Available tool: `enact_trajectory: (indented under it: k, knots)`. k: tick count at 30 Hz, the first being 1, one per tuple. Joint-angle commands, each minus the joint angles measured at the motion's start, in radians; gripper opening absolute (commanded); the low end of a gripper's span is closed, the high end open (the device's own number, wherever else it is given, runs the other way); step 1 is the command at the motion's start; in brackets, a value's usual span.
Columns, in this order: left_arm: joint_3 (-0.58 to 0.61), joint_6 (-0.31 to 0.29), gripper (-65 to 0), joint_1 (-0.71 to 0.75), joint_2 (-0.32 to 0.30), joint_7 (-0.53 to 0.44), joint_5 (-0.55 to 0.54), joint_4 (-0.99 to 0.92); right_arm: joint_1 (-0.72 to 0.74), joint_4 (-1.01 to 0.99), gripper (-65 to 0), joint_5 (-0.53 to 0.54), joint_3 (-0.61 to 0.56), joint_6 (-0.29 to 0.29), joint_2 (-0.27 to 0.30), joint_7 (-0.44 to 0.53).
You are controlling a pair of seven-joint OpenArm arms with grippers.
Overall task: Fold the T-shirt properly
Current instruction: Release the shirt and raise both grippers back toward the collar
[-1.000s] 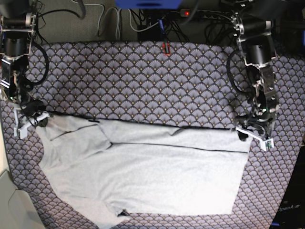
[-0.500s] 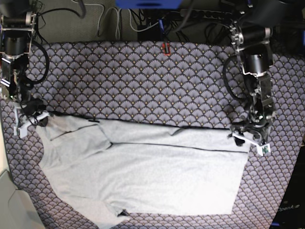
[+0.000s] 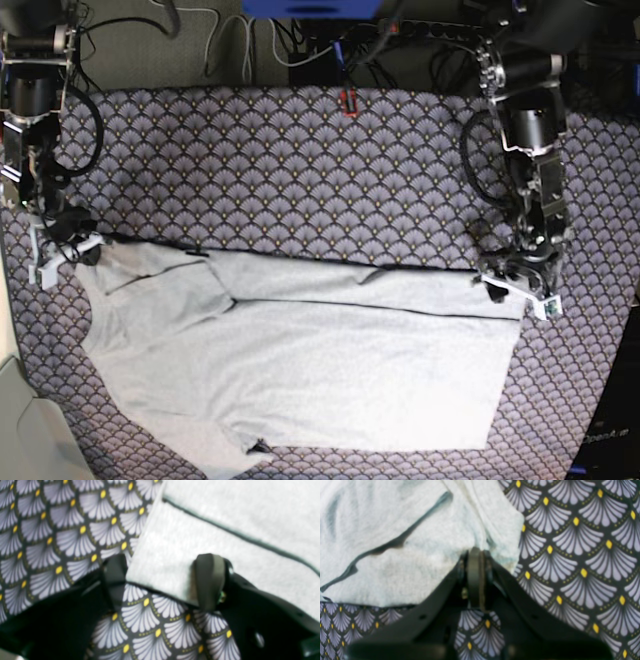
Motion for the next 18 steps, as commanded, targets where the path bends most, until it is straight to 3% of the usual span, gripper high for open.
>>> enact_trajectory:
  k: [1, 8, 18]
  knots:
    - [0.001, -0.007, -28.5, -0.020, -0.004, 0.000, -0.007, 0.014, 0.007, 0.008, -65.0, -0.006, 0.001, 0.008, 0.011, -0.028]
    - [0.000, -0.004, -65.0, -0.013, -0.001, 0.000, -0.007, 0.014, 0.007, 0.008, -65.0, -0.006, 0.001, 0.008, 0.014, -0.028]
    - [-0.002, -0.006, -64.6, 0.013, -0.034, 0.065, -0.007, 0.047, -0.044, 0.060, -65.0, -0.005, 0.002, 0.011, 0.038, -0.032]
